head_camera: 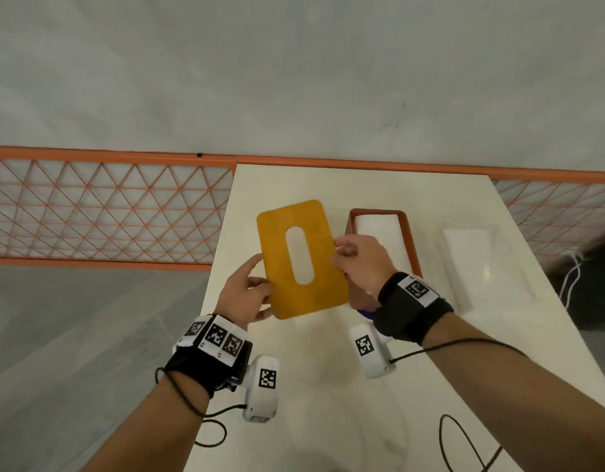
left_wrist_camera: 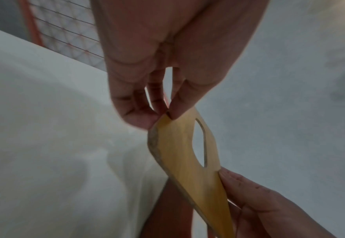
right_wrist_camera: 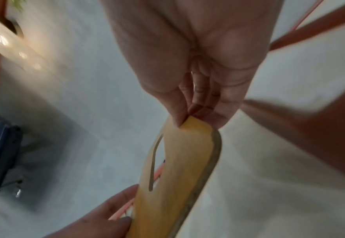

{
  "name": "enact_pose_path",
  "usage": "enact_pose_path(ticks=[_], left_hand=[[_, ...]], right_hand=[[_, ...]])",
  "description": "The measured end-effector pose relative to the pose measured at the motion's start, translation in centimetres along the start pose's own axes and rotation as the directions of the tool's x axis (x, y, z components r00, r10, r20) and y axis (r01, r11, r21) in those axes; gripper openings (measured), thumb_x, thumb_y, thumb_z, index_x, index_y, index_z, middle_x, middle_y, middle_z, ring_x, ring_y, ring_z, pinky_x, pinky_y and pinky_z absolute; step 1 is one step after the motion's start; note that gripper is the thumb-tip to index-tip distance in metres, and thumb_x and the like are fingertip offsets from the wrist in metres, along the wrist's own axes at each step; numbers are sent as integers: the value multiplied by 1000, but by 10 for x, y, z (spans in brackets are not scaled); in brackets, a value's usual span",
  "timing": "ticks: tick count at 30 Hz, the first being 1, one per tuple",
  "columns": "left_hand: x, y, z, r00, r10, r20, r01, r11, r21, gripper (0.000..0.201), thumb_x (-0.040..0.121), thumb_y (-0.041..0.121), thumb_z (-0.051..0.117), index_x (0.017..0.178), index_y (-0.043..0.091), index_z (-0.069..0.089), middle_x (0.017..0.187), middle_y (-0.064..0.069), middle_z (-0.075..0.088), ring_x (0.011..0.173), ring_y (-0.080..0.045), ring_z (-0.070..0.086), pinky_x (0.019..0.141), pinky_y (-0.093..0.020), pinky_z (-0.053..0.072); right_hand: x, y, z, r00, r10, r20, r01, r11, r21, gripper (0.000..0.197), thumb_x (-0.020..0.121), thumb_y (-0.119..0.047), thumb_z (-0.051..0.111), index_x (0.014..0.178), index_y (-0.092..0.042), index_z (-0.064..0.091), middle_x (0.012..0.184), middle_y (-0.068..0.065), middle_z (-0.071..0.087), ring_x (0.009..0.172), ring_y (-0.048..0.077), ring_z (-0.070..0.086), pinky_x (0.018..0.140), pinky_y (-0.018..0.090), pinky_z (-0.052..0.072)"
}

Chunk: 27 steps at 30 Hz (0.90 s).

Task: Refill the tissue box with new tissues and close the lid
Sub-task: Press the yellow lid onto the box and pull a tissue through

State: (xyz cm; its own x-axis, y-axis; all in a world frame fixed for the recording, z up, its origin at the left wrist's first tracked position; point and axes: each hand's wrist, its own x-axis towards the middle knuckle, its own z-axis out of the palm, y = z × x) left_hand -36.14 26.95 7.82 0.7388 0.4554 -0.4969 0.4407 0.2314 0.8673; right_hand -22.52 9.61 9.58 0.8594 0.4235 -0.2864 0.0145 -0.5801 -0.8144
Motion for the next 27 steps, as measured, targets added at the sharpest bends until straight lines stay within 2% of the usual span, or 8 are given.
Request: enact_pose_path(ticks=[2,5,7,9,12,17,23,27], left_hand=[[1,16,25,997,27,66,-27,1000,8,55,92,1,53,130,40,47,91,-4,61,81,-24,63,71,-40,58],[16,28,67,994,47,101,-52,998,47,47,93,5,56,137,21,47,100,-5,60,77,-25,64,66,-39,59],[27,31,94,993,38,115,-47,996,79,42,92,5,59,134,12,51,104,-10,62,73,-25,66,63,-38,60],[35,30,117,990,26,139,-41,994,106,40,91,6,61,130,11,55,104,-13,67,71,-24,69,62,-35,62],[44,24,140,987,2,158,-22,991,129,41,91,7,62,131,13,57,104,-17,70,70,-24,71,63,-35,63],[55,14,155,990,-11,142,-16,982,190,42,91,8,63,133,12,58,103,-18,72,74,-26,72,74,-43,62],[59,13,156,994,11,110,-34,976,216,35,92,9,62,126,12,63,77,-7,71,48,-9,66,60,-30,61],[62,12,156,994,24,107,-47,975,217,33,93,10,61,126,14,64,87,-13,75,64,-23,70,71,-38,62]], right_hand=[[3,4,-30,999,-31,-39,31,1000,3,41,90,-18,65,130,-21,57,113,1,65,105,23,63,94,44,54],[8,21,-68,995,11,-101,-11,1000,0,39,92,-18,63,131,-22,57,115,7,66,106,27,64,93,45,55],[8,35,-88,991,50,-123,-46,998,36,40,93,-14,61,133,-17,56,114,9,65,104,27,62,90,41,55],[9,50,-104,988,80,-129,-73,996,58,40,94,-10,59,134,-12,56,112,10,64,101,26,60,83,35,53],[13,71,-118,983,130,-130,-121,990,71,40,94,-10,59,134,-11,56,114,14,65,101,30,63,86,39,55],[21,85,-124,981,156,-113,-148,986,72,40,93,-11,60,133,-12,57,103,9,67,97,30,66,91,45,56],[27,87,-122,982,163,-90,-153,982,108,41,94,-9,59,135,-9,55,100,9,66,92,25,63,87,37,55],[27,89,-121,982,167,-83,-157,980,120,41,95,-9,58,136,-9,54,100,9,67,93,25,64,87,38,55]])
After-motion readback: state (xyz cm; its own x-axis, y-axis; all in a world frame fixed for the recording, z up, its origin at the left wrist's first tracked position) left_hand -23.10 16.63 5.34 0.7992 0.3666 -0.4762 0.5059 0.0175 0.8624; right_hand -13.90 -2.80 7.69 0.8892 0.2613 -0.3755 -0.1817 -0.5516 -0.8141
